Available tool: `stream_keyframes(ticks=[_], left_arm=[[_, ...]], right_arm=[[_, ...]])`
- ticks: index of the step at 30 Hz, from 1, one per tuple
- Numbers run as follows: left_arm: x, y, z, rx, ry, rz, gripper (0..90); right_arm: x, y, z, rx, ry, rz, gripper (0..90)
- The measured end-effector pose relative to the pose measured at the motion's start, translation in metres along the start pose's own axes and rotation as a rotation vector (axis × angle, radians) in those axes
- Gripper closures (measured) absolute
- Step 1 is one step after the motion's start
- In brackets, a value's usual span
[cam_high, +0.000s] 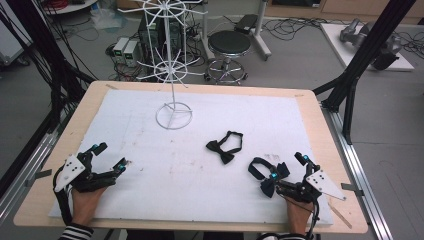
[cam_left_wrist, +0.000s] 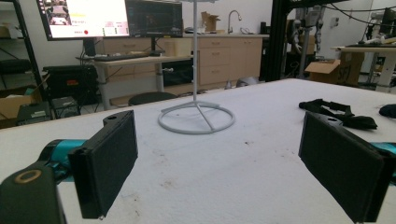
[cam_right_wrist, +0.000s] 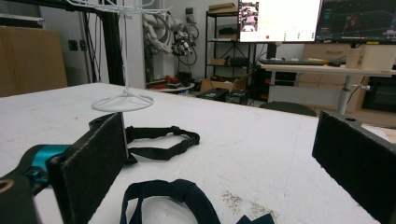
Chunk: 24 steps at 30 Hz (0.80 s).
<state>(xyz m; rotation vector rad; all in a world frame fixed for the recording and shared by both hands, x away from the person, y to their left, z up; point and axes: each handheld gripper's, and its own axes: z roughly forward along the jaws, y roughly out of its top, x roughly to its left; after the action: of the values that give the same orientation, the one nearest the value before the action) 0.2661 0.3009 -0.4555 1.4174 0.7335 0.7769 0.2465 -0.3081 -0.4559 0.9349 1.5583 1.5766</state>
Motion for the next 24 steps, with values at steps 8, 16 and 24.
stream_keyframes(ticks=[8, 16, 24], left_arm=[[-0.0003, 0.0, -0.0003, -0.002, 0.001, 0.008, 12.1], [-0.0004, 0.0, -0.0005, -0.003, 0.005, 0.006, 12.1], [-0.0006, 0.0001, -0.0005, -0.003, 0.003, 0.009, 12.1]], right_arm=[[-0.0003, 0.0, 0.0, -0.001, 0.001, 0.002, 2.6], [-0.0011, 0.0, 0.0001, -0.007, -0.002, 0.0, 2.6], [-0.0014, 0.0005, 0.0004, 0.004, -0.006, 0.017, 2.6]])
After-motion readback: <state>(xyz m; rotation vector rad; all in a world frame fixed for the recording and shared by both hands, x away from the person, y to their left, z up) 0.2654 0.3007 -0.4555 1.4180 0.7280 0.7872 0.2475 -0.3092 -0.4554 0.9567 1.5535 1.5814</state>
